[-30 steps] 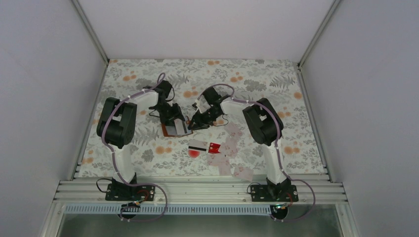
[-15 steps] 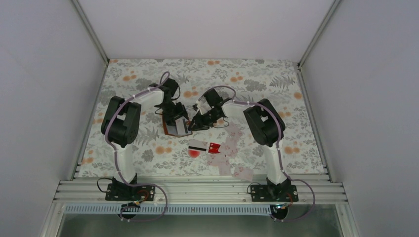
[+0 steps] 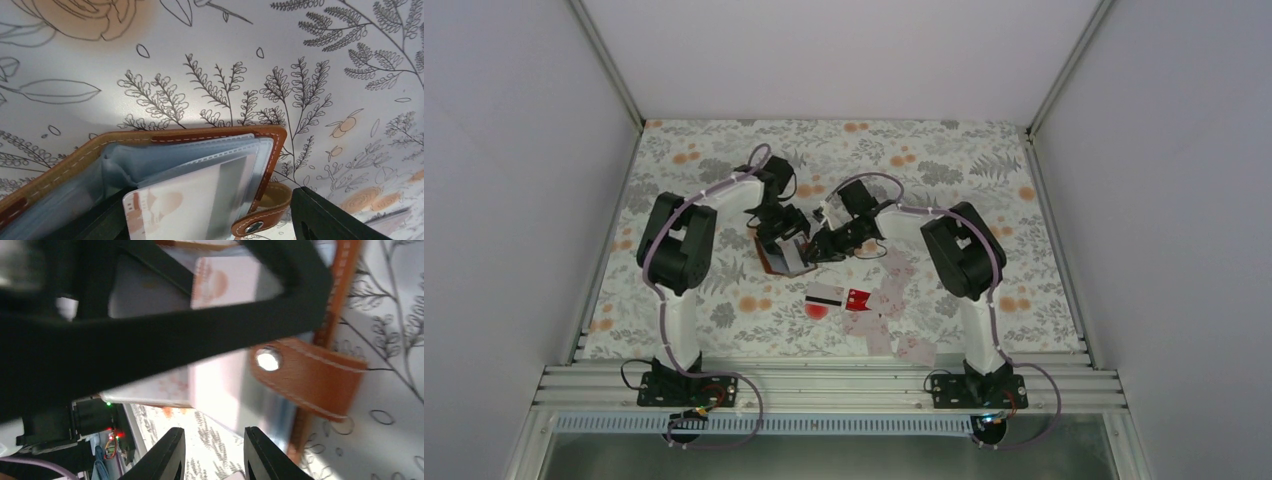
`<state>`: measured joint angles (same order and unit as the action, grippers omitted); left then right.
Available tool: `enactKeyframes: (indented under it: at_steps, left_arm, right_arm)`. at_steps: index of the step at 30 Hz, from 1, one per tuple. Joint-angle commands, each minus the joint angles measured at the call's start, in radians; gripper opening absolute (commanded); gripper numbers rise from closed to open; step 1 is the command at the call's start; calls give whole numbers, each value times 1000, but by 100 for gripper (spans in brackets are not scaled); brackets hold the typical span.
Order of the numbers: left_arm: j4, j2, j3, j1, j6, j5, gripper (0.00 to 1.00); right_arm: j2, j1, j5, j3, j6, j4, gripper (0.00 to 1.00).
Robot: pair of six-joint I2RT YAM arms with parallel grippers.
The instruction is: Put the credit cards into the card holder
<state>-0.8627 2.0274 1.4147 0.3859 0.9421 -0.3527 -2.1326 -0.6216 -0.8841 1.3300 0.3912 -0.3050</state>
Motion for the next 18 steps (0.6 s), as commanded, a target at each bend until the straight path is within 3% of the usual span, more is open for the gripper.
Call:
enactKeyframes:
  at_steps: [1, 12, 16, 18]
  left_arm:
    - [-90, 136, 0, 62, 94, 56, 77]
    - [-177, 167, 103, 104, 65, 156, 86]
    - [-219, 162, 157, 121, 29, 198, 98]
    - [-228, 158, 169, 130, 22, 198, 100]
  right_arm:
    - [75, -9, -42, -31, 10, 77, 31]
    - [131, 8, -16, -82, -25, 46, 30]
    - [183, 21, 24, -103, -53, 11, 30]
    - [212, 26, 51, -110, -69, -16, 30]
